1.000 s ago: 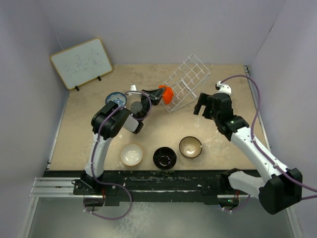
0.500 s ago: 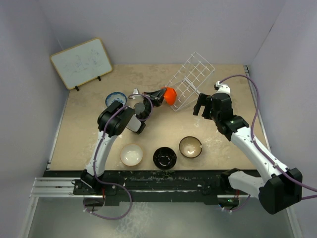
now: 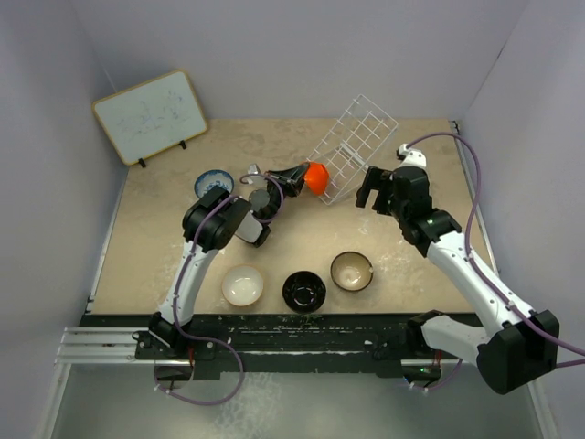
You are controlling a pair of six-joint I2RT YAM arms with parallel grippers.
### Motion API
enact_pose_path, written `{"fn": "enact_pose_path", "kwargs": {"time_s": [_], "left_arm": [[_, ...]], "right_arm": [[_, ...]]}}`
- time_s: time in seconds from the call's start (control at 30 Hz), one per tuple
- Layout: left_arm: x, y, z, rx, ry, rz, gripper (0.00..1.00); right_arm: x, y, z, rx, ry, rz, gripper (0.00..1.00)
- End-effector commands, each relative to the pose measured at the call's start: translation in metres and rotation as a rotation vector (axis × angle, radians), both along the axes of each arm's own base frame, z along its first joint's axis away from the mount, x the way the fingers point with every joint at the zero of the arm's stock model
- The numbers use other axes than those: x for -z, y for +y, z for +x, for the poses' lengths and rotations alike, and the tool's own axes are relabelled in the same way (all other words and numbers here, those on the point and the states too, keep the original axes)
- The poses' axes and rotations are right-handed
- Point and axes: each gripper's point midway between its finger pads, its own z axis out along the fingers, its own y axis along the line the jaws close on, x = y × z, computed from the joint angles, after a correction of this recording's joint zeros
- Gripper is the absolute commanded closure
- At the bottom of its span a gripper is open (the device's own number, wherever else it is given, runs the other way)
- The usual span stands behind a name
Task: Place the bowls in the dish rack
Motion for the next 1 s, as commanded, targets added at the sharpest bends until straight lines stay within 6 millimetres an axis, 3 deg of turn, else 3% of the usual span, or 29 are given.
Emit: {"fn": "enact_pose_path", "kwargs": {"time_s": [0.0,0.4,0.57,0.7,0.97], "left_arm": [[-0.075,0.000,-0.014,0.030,-0.183,-0.118,1.00],[-0.133,0.008,-0.020,0.021,-0.273,-0.186,1.00],[-0.147,0.005,-0.019,0.012,-0.297,-0.215,1.00],[-0.148,-0.001,-0.017,0.006,-0.304,-0.226,1.00],[-0.130,-0.013,-0.016,0.002,-0.264,-0.239,1.00]], "right_arm": [[-0.038,0.002,0.011,-0.005,-0.096,0.023,0.00],[-0.045,0.003,0.013,-0.007,-0.112,0.032,0.00],[-0.050,0.000,0.012,-0.003,-0.120,0.018,0.00],[-0.052,-0.003,0.009,0.003,-0.122,0.004,0.00],[-0.053,-0.011,0.002,0.013,-0.124,-0.016,0.00]]}}
